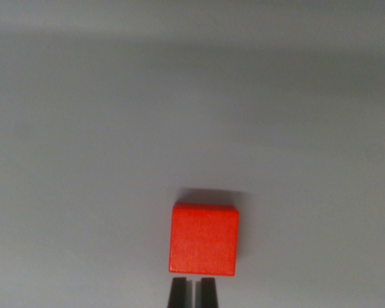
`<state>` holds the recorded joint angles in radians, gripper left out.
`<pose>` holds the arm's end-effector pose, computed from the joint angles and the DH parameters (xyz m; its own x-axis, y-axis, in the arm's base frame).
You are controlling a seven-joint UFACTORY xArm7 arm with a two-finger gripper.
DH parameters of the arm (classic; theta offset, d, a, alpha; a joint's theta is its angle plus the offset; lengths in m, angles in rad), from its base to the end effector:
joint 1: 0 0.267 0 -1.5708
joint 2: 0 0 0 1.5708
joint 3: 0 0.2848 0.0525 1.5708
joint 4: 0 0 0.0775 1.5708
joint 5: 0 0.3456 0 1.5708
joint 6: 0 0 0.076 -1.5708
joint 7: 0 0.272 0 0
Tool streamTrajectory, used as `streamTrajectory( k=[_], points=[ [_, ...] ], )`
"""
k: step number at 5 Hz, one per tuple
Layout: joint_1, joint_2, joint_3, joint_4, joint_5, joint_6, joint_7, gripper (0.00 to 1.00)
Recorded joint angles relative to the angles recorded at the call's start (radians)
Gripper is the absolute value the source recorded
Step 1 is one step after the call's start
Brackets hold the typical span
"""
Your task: Reach red block
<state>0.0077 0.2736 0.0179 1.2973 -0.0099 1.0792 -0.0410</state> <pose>0.5236 0.0117 0.1376 0.9959 0.0708 -0.0555 0.0710 -0.9975 0.0013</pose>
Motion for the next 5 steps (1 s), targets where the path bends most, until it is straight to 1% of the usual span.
streamTrajectory(
  k=[1, 2, 3, 4, 5],
  points=[
    [-0.0017, 0.025, -0.002, -0.022, 0.0023, -0.044, -0.003, 0.0],
    [-0.0017, 0.025, -0.002, -0.022, 0.0023, -0.044, -0.003, 0.0],
    [-0.0033, 0.05, -0.004, -0.044, 0.0045, -0.087, -0.006, 0.0],
    [-0.0033, 0.05, -0.004, -0.044, 0.0045, -0.087, -0.006, 0.0],
    [-0.0049, 0.073, -0.006, -0.065, 0.0066, -0.128, -0.009, 0.0]
  ],
)
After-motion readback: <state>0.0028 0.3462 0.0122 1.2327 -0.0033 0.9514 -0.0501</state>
